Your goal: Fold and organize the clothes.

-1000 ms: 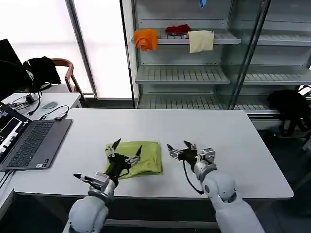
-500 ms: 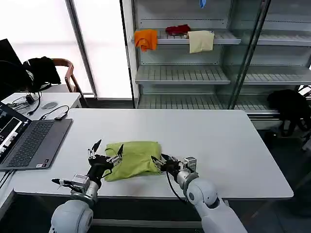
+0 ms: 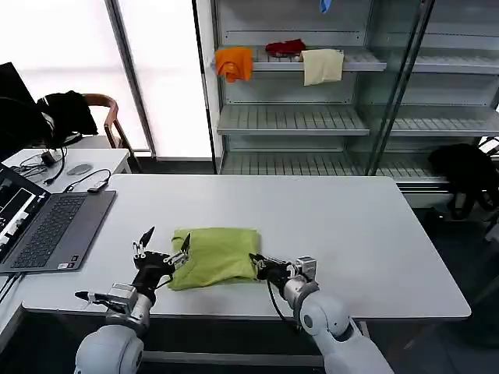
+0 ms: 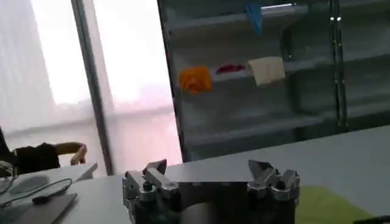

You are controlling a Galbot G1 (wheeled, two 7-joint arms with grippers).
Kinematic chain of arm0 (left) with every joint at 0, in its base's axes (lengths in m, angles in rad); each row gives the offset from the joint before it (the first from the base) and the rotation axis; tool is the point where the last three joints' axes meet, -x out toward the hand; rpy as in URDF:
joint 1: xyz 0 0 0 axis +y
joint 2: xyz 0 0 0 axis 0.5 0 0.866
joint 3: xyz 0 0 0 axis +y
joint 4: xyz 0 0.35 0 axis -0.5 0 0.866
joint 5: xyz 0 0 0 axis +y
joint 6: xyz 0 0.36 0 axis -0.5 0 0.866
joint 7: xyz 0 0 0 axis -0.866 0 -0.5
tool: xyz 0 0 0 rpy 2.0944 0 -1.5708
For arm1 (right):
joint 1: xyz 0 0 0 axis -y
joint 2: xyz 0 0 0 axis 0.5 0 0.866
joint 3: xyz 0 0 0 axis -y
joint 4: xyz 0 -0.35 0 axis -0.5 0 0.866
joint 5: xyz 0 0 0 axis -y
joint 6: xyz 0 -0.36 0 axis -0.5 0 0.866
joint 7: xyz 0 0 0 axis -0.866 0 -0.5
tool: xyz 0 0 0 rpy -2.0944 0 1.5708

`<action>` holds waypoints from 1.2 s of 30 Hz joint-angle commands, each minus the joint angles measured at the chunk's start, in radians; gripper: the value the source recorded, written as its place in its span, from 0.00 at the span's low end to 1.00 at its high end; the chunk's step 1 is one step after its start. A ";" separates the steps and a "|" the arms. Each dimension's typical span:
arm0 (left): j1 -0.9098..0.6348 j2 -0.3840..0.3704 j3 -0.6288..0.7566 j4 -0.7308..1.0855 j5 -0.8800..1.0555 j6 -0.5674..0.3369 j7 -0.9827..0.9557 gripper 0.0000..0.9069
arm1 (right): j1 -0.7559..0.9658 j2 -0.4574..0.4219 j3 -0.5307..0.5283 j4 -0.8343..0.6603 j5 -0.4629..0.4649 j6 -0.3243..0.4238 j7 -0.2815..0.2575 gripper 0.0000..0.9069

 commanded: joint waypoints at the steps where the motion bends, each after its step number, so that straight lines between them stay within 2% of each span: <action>1: 0.007 0.001 -0.012 -0.005 0.010 0.000 0.000 1.00 | -0.083 -0.044 0.039 0.089 0.024 -0.002 0.005 0.00; 10: 0.018 -0.007 -0.003 -0.015 0.029 0.000 0.000 1.00 | -0.150 -0.111 0.092 0.131 0.010 0.000 -0.034 0.00; 11: 0.019 -0.008 -0.001 -0.016 0.030 0.000 0.000 1.00 | -0.151 -0.116 0.095 0.131 0.001 0.000 -0.035 0.34; 12: 0.021 -0.010 0.000 -0.016 0.033 0.000 0.000 1.00 | -0.150 -0.119 0.099 0.129 -0.012 0.001 -0.037 1.00; 18: 0.031 -0.014 0.002 -0.022 0.040 -0.001 0.000 1.00 | -0.173 -0.139 0.107 0.168 -0.218 0.006 -0.115 1.00; 26: 0.043 -0.019 0.003 -0.039 0.045 -0.001 -0.003 1.00 | -0.167 -0.103 0.059 0.203 -0.304 0.006 -0.158 1.00; 30: 0.055 -0.020 -0.005 -0.044 0.045 -0.004 -0.003 1.00 | -0.171 -0.107 0.044 0.200 -0.374 0.005 -0.173 1.00; 36: 0.058 -0.020 -0.011 -0.033 0.045 -0.011 -0.007 1.00 | -0.199 -0.128 0.053 0.192 -0.425 0.005 -0.187 1.00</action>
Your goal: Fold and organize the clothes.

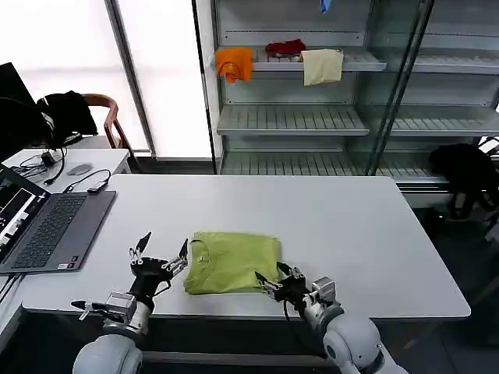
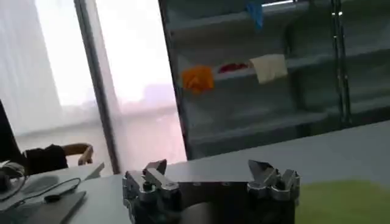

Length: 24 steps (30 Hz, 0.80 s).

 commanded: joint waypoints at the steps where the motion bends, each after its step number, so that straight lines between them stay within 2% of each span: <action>1: 0.003 0.000 -0.003 0.008 0.001 -0.009 -0.002 1.00 | -0.042 -0.022 -0.002 0.018 -0.157 0.000 -0.040 1.00; 9: -0.013 0.000 0.003 0.011 0.000 -0.010 -0.001 1.00 | -0.075 -0.046 0.074 0.095 -0.099 0.002 -0.019 1.00; 14: -0.026 0.000 0.002 0.013 -0.021 -0.001 -0.010 1.00 | -0.058 -0.070 0.160 0.130 -0.110 0.035 0.024 1.00; 19: -0.025 0.001 -0.023 0.029 -0.138 0.025 -0.022 1.00 | -0.026 -0.160 0.245 0.101 -0.096 0.046 0.057 1.00; 24: -0.025 0.012 -0.058 0.081 -0.233 0.047 -0.038 1.00 | 0.008 -0.282 0.261 -0.004 -0.058 0.078 0.028 1.00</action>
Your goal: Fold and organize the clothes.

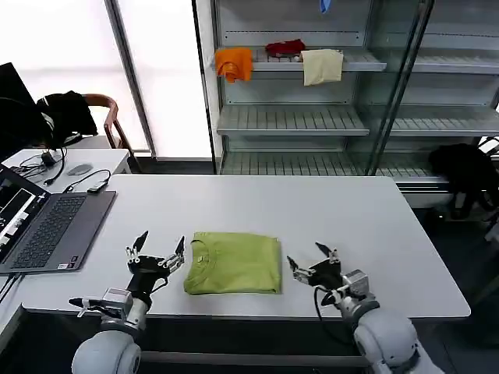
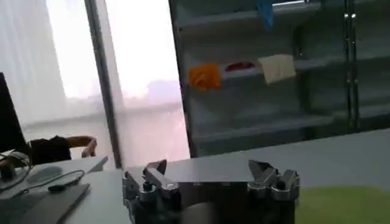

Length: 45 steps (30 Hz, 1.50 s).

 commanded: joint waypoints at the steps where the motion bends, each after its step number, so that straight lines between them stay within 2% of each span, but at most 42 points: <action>1: -0.002 0.009 -0.043 0.057 -0.172 0.034 -0.030 1.00 | 0.045 -0.192 0.110 -0.111 0.029 0.057 -0.004 1.00; 3: 0.002 0.008 -0.049 0.058 -0.196 0.057 -0.052 1.00 | 0.049 -0.191 0.114 -0.153 0.015 0.069 -0.015 1.00; 6: 0.006 0.006 -0.058 0.043 -0.264 0.104 -0.072 1.00 | 0.044 -0.172 0.115 -0.178 0.014 0.074 0.005 1.00; 12: 0.008 -0.021 -0.066 0.052 -0.273 0.087 -0.067 1.00 | 0.072 -0.188 0.088 -0.178 0.077 0.087 0.035 1.00; 17: -0.022 -0.050 -0.082 0.030 -0.264 0.105 -0.075 1.00 | 0.120 -0.167 0.069 -0.184 0.091 0.046 0.075 1.00; 20: -0.024 -0.040 -0.087 0.020 -0.264 0.117 -0.075 1.00 | 0.121 -0.159 0.068 -0.167 0.089 0.049 0.069 1.00; 23: -0.009 -0.018 -0.085 0.026 -0.269 0.101 -0.065 1.00 | 0.102 -0.122 0.089 -0.148 0.043 0.056 0.054 1.00; 24: -0.009 -0.013 -0.084 0.034 -0.267 0.095 -0.060 1.00 | 0.084 -0.093 0.106 -0.133 -0.004 0.066 0.038 1.00; 29: -0.041 0.002 -0.064 0.063 -0.270 0.111 -0.052 1.00 | 0.028 -0.028 0.165 -0.115 -0.065 0.122 -0.014 1.00; 33: -0.069 0.015 -0.045 0.056 -0.301 0.114 -0.051 1.00 | 0.004 0.002 0.254 -0.100 -0.032 0.119 -0.039 1.00; 36: -0.080 0.029 -0.044 0.072 -0.314 0.102 -0.050 1.00 | 0.006 0.018 0.275 -0.084 -0.018 0.097 -0.040 1.00; 45: -0.076 0.033 -0.035 0.095 -0.296 0.086 -0.028 1.00 | 0.034 0.035 0.212 -0.098 0.001 0.098 -0.044 1.00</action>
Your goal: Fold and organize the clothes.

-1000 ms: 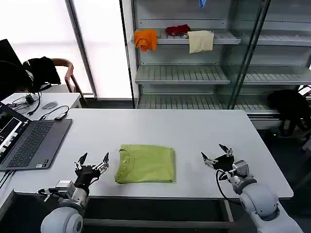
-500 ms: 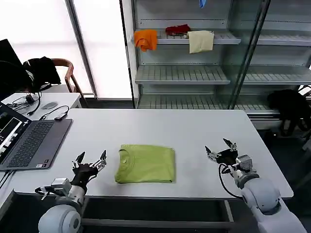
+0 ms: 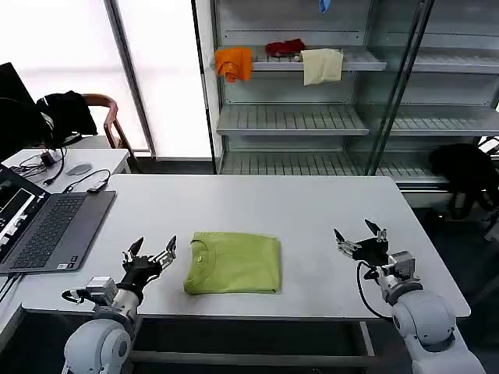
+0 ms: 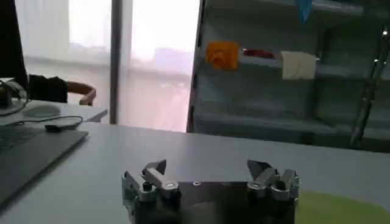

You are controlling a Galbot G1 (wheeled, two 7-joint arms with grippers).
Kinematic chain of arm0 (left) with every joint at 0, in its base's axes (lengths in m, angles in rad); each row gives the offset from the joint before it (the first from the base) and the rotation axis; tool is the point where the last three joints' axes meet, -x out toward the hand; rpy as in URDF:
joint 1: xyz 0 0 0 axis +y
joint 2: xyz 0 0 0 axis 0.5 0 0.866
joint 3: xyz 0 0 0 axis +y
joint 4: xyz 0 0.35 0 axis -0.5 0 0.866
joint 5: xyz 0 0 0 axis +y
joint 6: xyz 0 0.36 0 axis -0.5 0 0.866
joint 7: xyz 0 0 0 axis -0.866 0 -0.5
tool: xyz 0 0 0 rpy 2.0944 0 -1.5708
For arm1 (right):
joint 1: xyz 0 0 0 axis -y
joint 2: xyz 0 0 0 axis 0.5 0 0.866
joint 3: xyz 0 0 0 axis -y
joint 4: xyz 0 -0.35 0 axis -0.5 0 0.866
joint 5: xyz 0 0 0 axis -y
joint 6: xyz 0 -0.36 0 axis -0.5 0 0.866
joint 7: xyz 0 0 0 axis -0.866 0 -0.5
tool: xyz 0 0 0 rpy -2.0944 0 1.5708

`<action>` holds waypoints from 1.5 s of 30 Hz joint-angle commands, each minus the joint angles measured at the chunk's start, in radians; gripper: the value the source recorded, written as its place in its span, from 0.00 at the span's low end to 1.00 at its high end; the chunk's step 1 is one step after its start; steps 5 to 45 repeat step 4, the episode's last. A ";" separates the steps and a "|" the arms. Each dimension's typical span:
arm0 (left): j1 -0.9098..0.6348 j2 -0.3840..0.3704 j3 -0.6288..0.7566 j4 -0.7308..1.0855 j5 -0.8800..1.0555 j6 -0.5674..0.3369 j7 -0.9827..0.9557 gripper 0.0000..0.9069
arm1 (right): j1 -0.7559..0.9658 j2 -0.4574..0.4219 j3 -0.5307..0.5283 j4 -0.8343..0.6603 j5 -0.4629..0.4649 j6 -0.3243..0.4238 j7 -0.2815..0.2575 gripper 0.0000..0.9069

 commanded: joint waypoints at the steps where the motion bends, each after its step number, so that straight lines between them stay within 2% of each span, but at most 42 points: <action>1: -0.017 0.010 0.021 0.023 0.001 -0.017 0.004 1.00 | 0.004 0.041 0.001 0.012 0.012 -0.002 -0.018 1.00; 4: -0.022 0.011 0.026 0.020 0.001 -0.029 -0.014 1.00 | 0.013 0.046 -0.027 0.025 0.016 -0.041 0.007 1.00; 45: -0.022 0.011 0.026 0.020 0.001 -0.029 -0.014 1.00 | 0.013 0.046 -0.027 0.025 0.016 -0.041 0.007 1.00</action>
